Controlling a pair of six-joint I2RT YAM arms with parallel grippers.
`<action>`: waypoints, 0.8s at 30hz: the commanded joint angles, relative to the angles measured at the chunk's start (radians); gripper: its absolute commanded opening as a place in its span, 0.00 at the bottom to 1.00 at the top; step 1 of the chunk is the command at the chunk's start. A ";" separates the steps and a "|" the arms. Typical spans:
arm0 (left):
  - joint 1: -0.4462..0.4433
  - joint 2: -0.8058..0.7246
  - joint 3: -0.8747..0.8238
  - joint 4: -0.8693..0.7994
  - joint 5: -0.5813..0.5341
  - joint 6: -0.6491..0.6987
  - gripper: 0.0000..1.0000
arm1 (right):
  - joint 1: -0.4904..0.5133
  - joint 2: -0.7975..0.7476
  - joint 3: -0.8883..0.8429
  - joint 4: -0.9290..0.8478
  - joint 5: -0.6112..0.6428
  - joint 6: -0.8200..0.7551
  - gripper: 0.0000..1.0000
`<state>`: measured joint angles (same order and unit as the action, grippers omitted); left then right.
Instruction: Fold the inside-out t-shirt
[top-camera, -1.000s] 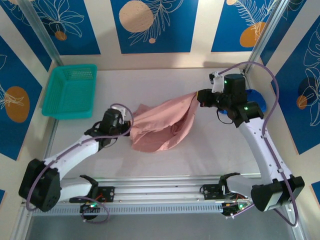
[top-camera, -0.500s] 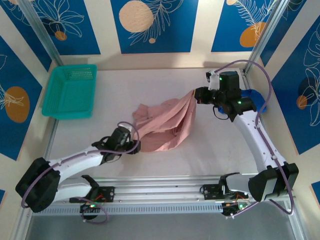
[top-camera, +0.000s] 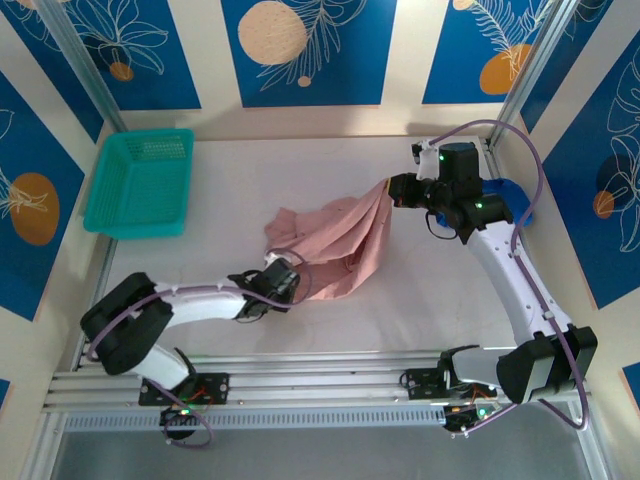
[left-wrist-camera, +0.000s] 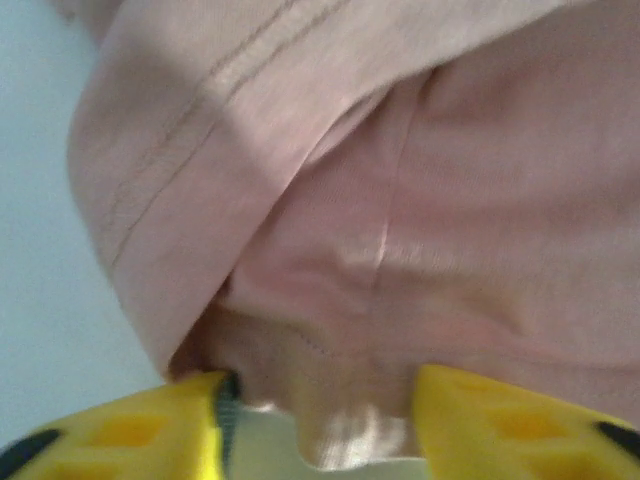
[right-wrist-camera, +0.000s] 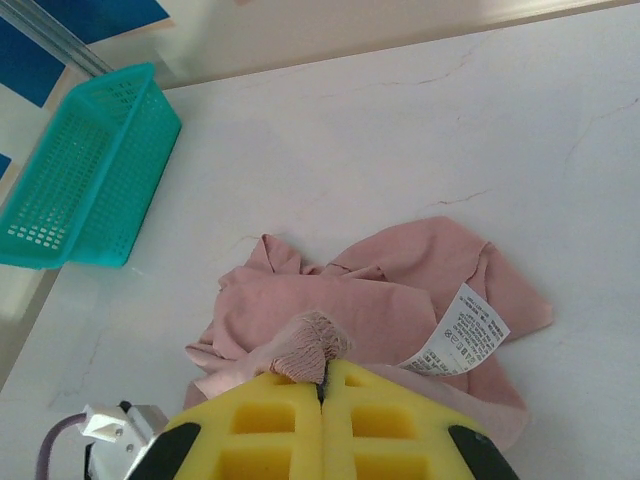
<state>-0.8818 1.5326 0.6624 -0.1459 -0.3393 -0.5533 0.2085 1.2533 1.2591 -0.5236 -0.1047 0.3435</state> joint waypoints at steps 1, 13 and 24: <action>-0.034 0.104 0.014 0.035 -0.003 0.032 0.33 | -0.013 -0.028 -0.020 0.008 -0.008 0.001 0.00; 0.137 -0.342 0.042 0.004 -0.179 0.179 0.00 | -0.058 -0.072 -0.076 0.049 0.148 0.048 0.00; 0.284 -0.602 0.704 -0.243 -0.161 0.495 0.00 | -0.044 -0.188 0.467 -0.166 0.233 -0.075 0.00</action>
<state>-0.5915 0.9962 1.2907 -0.2802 -0.5026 -0.1650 0.1497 1.1633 1.6596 -0.6041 0.0917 0.3145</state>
